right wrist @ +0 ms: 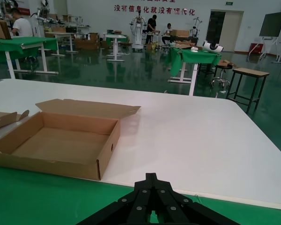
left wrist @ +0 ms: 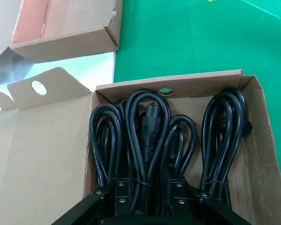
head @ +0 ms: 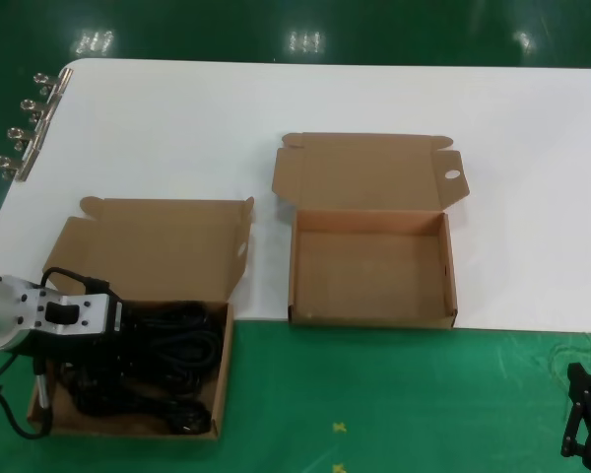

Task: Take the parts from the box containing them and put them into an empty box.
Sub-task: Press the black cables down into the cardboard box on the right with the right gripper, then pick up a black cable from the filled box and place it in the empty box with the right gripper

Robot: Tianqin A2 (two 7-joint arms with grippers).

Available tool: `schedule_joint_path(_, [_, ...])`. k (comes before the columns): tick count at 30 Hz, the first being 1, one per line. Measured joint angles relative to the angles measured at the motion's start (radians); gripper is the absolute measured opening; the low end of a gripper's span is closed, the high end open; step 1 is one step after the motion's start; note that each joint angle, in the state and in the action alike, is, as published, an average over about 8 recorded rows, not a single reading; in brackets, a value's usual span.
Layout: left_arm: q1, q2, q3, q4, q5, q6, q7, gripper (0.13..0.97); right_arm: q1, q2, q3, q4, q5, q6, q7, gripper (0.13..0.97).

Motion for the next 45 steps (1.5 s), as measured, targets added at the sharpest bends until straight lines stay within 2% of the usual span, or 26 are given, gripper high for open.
schedule_joint_path(3, [-0.001,0.000,-0.005,0.000,0.007,0.002,-0.003,0.362,0.000,0.000,0.000,0.000,0.000,0.000,0.000,0.153])
schedule_joint_path(11, [-0.008,-0.003,-0.016,-0.002,0.022,0.015,-0.009,0.228,0.000,0.000,0.000,0.000,0.000,0.000,0.000,0.186])
schedule_joint_path(18, [-0.021,-0.011,-0.024,-0.007,0.032,0.038,-0.014,0.211,0.000,0.000,0.000,0.000,0.000,0.000,0.000,0.251])
schedule_joint_path(25, [-0.032,-0.030,-0.034,-0.046,0.035,0.090,-0.028,0.204,0.000,0.000,0.000,0.000,0.000,0.000,0.000,0.388])
schedule_joint_path(28, [-0.016,-0.053,-0.040,-0.117,0.031,0.126,-0.055,0.204,0.000,0.000,0.000,0.000,0.000,0.000,0.000,0.408])
schedule_joint_path(30, [0.008,-0.074,-0.045,-0.194,0.023,0.156,-0.089,0.204,0.000,0.000,0.000,0.000,0.000,0.000,0.000,0.408])
schedule_joint_path(37, [0.113,-0.153,-0.061,-0.532,-0.007,0.251,-0.258,0.204,0.000,0.000,0.000,0.000,0.000,0.000,0.000,0.600])
schedule_joint_path(41, [0.156,-0.189,-0.059,-0.715,-0.003,0.277,-0.358,0.203,0.000,0.000,0.000,0.000,0.000,0.000,0.000,0.673])
schedule_joint_path(45, [0.170,-0.214,-0.051,-0.847,0.018,0.288,-0.433,0.203,0.000,0.000,0.000,0.000,0.000,0.000,0.000,0.765])
